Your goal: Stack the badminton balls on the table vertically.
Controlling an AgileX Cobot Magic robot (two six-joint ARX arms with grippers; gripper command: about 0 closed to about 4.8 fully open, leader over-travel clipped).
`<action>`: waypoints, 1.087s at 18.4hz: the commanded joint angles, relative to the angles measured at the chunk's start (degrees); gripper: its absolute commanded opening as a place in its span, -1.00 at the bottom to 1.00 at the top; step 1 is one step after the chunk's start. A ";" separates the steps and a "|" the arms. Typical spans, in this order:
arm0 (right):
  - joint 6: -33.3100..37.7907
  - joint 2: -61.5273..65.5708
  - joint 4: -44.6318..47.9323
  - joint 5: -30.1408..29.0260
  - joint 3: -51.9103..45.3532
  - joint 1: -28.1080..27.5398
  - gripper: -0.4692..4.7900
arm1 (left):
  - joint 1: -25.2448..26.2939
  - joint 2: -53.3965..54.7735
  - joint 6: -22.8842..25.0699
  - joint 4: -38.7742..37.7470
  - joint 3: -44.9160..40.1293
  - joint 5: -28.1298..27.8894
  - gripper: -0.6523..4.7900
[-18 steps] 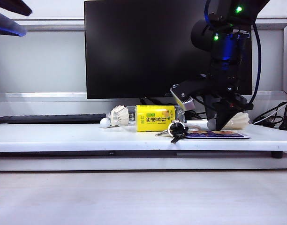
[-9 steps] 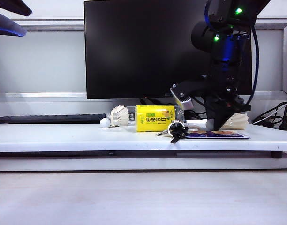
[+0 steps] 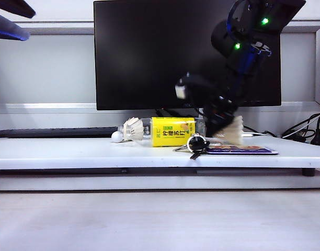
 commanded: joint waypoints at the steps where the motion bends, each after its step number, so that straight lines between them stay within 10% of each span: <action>1: 7.74 -2.62 6.10 -0.35 0.04 -1.38 -0.29 | 0.02 -0.04 0.28 0.33 0.28 0.09 -0.18; 5: 22.67 -7.69 12.66 -2.38 0.04 -5.62 -0.29 | 0.02 -0.04 0.28 0.57 0.28 0.09 -0.18; 9: 48.57 -9.79 23.93 -22.69 -0.13 -12.15 -0.29 | 0.02 -0.04 0.28 0.57 0.28 0.09 -0.18; 14: 48.76 -9.84 33.05 -22.86 -6.97 -12.72 -0.29 | 0.02 -0.04 0.26 0.52 0.28 0.11 -0.18; 20: 56.15 -9.84 82.99 -16.22 -32.41 -12.79 -0.29 | 0.02 -0.04 0.24 -0.59 0.28 0.13 -0.18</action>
